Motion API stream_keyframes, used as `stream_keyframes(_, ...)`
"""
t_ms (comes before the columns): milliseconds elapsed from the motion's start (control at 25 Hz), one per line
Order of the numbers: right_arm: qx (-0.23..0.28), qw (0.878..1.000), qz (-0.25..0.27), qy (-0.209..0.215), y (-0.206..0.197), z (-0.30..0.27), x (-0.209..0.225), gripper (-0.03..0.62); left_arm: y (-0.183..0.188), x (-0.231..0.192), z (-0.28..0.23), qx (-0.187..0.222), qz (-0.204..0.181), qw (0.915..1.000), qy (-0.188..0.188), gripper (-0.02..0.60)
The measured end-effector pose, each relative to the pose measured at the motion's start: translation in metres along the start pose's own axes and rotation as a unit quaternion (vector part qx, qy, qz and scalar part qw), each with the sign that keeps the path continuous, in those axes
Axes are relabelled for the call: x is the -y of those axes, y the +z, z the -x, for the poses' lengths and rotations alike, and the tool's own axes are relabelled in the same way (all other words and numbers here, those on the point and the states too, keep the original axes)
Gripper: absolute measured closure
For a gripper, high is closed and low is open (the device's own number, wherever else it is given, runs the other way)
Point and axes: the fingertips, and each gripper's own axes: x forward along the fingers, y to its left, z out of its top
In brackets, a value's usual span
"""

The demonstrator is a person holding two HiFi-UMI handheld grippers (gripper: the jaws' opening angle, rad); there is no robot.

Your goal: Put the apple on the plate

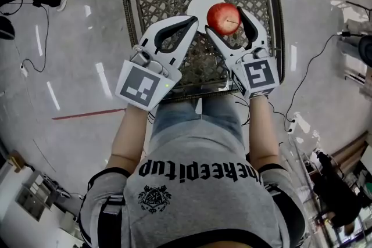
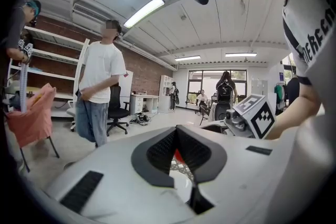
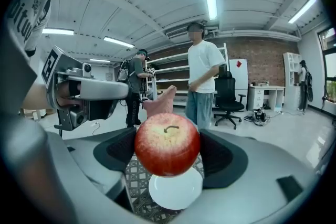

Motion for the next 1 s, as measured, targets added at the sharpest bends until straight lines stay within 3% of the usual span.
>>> stream_keyframes(1000,-0.066,0.997,-0.030,0.000,-0.075,-0.046,0.009,0.212,-0.044,-0.024,-0.011,-0.031,0.037,0.9988,0.004,0.561)
